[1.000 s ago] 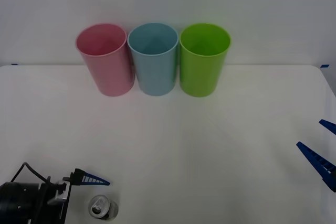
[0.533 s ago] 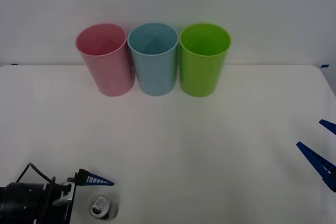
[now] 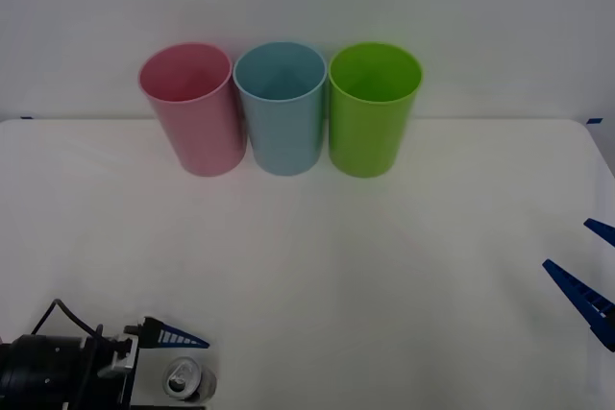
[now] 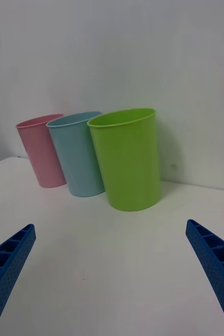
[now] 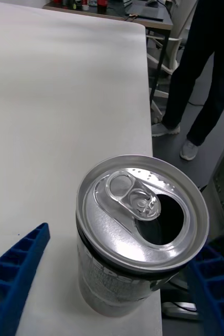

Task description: Grasp the object on the table and drop it into the matching bin: aluminum can to the light blue bin, PET bottle to the pink bin.

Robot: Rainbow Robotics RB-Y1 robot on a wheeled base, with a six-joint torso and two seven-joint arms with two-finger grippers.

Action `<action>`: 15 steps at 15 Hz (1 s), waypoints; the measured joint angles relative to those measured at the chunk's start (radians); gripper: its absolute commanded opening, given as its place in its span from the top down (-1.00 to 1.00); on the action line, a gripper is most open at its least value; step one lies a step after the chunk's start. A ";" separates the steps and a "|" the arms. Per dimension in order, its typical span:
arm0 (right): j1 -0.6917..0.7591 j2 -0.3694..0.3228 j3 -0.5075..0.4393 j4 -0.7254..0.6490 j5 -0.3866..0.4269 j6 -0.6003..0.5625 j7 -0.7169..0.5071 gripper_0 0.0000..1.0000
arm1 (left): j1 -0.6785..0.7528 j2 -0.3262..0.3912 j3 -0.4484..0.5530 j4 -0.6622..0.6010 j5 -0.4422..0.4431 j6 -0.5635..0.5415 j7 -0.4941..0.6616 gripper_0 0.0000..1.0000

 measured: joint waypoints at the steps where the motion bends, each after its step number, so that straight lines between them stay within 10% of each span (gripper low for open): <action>1: 0.000 0.000 0.000 0.000 0.000 0.000 0.000 -1.00 | 0.001 0.000 0.000 0.000 0.000 0.000 -0.004 1.00; 15: 0.000 0.000 0.000 0.000 0.000 0.000 0.000 -1.00 | 0.026 -0.001 0.034 -0.008 0.078 0.001 0.009 1.00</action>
